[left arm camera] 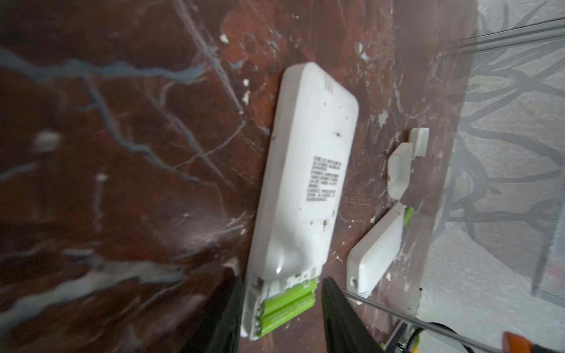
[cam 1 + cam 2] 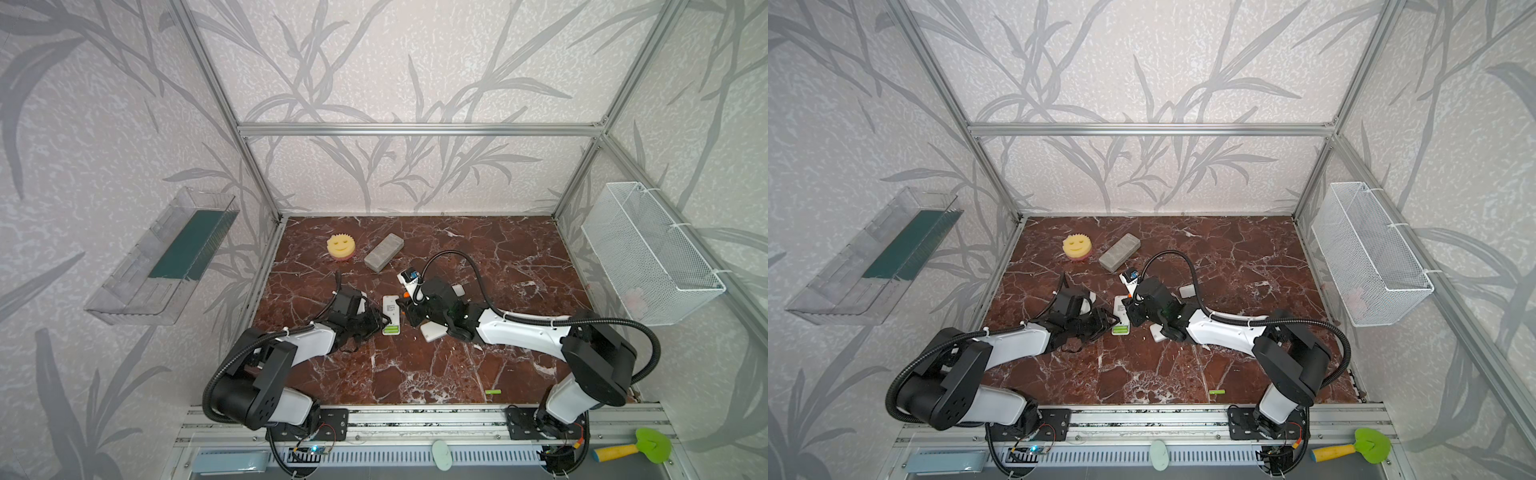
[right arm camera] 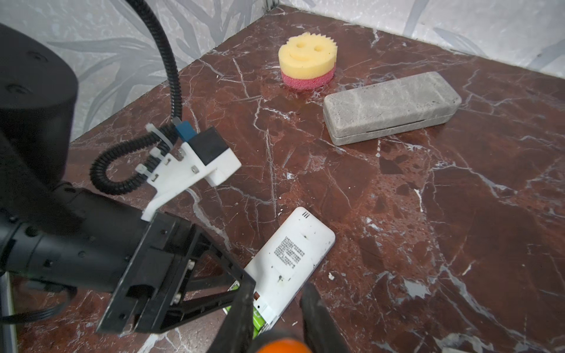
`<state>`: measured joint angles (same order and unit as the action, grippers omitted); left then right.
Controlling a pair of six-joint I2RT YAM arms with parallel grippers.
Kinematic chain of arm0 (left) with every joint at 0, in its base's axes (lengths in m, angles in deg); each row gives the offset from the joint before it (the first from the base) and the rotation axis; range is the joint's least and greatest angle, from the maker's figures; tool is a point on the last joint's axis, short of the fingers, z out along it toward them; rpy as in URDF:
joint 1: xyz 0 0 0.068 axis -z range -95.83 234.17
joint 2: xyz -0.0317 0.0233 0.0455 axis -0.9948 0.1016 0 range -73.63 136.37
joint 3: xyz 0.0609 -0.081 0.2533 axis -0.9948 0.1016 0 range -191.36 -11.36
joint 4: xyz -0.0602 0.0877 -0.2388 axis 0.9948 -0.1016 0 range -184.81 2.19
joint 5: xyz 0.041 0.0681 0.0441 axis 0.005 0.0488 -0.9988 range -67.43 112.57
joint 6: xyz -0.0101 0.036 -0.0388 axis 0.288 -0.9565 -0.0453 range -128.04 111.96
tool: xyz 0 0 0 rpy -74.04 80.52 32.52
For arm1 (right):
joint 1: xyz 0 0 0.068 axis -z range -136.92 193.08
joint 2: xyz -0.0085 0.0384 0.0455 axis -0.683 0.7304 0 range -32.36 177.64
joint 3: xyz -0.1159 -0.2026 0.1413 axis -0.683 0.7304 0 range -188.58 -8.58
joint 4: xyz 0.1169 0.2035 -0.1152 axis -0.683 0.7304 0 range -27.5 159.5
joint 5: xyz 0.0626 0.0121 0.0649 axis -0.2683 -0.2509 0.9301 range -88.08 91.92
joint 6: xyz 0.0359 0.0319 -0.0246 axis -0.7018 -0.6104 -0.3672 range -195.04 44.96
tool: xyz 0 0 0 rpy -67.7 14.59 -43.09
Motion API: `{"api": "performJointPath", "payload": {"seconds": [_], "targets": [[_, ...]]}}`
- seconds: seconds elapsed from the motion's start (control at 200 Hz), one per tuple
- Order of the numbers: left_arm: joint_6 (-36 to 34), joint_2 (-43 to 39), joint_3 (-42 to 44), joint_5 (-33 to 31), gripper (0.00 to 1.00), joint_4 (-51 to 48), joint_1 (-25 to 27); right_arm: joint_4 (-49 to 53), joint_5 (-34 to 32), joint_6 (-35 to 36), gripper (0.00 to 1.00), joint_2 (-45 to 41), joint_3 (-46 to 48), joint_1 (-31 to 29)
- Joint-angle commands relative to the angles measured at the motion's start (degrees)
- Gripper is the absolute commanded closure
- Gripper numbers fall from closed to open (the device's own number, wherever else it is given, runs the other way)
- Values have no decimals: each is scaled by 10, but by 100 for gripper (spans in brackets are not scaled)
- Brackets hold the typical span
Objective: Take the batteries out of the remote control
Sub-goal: 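Insert the screwdriver tip under the green batteries with the right gripper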
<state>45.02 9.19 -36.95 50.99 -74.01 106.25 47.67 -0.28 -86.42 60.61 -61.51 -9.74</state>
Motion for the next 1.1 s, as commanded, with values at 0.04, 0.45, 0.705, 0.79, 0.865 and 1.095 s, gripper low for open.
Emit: {"api": "performJointPath", "payload": {"seconds": [0.04,0.45,0.705,0.79,0.865,1.095], "targets": [[26,18,-16,10,55,52,25,-4,-23,-4,100,-32,12,-3],[20,12,-25,-19,55,5,36,-28,-44,19,100,-22,14,5],[26,18,-18,-22,55,5,36,-55,-25,37,100,-1,15,19],[30,22,-15,-23,55,10,36,-64,-18,40,100,6,17,22],[33,27,-12,-22,56,14,36,-70,-13,43,100,12,19,23],[37,42,-13,-16,56,18,36,-77,-11,50,100,19,26,23]]}}
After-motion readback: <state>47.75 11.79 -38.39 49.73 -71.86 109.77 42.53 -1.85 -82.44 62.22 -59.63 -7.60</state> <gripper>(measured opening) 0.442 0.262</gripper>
